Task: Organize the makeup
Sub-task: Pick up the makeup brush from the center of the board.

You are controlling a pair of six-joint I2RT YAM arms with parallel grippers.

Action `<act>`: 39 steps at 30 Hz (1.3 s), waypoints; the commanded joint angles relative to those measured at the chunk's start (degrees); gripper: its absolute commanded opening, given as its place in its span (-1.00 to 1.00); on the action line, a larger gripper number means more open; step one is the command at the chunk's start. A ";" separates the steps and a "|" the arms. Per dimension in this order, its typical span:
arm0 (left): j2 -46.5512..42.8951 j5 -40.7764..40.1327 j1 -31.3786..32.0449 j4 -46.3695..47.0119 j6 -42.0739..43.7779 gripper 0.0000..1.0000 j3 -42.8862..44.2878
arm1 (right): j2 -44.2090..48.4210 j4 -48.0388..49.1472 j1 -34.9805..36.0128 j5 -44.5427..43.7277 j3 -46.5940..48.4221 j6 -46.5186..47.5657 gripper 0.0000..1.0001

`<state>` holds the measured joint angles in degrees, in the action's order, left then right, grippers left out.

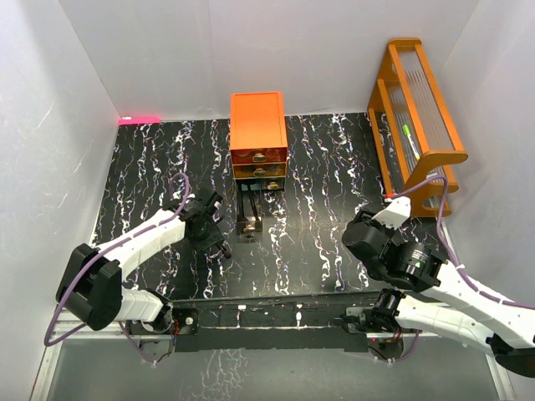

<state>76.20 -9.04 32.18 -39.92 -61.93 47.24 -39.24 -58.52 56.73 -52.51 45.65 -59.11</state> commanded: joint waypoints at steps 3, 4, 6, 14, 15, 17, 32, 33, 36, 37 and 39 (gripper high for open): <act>-0.41 -1.31 0.50 0.99 -4.91 -0.25 0.55 | 1.60 1.32 -0.07 -2.21 2.02 -1.16 -0.02; -0.25 -1.22 0.53 1.50 -4.99 -0.25 0.57 | 1.62 1.61 -0.11 -2.09 1.91 -0.94 -0.02; 0.73 -0.99 0.63 2.29 -4.85 -0.26 0.72 | 1.54 2.19 -0.04 -2.01 1.74 -0.36 -0.02; 5.62 -0.12 0.98 4.99 -3.38 -0.27 0.33 | 1.73 2.27 -0.05 -2.13 1.76 0.05 -0.02; 5.94 -0.06 1.00 5.39 -3.22 -0.27 0.22 | 1.90 2.27 -0.04 -2.16 1.78 0.12 -0.02; 6.46 -0.09 0.98 6.11 -2.80 -0.28 0.05 | 2.13 2.27 -0.04 -2.24 1.72 0.08 -0.02; 9.32 0.77 1.01 9.50 -1.81 -0.33 -2.05 | 1.89 2.58 -0.04 -2.23 1.42 0.01 -0.02; 9.41 0.76 1.03 9.78 -1.62 -0.36 -2.27 | 1.96 2.62 -0.04 -2.30 1.38 0.12 -0.02; 9.53 1.31 1.01 11.18 -0.14 -0.50 -2.88 | 1.98 2.69 -0.04 -2.26 1.33 0.10 -0.02; 9.49 1.46 1.01 11.60 0.53 -0.56 -3.02 | 2.06 2.69 -0.07 -2.28 1.37 0.08 -0.02; 9.23 1.77 1.00 12.11 1.79 -0.67 -3.34 | 2.11 2.71 -0.06 -2.33 1.37 0.16 -0.02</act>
<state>85.76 -8.34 32.86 -29.58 -62.54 45.76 -37.80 -58.11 56.73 -52.62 45.63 -58.63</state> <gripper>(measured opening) 0.208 0.492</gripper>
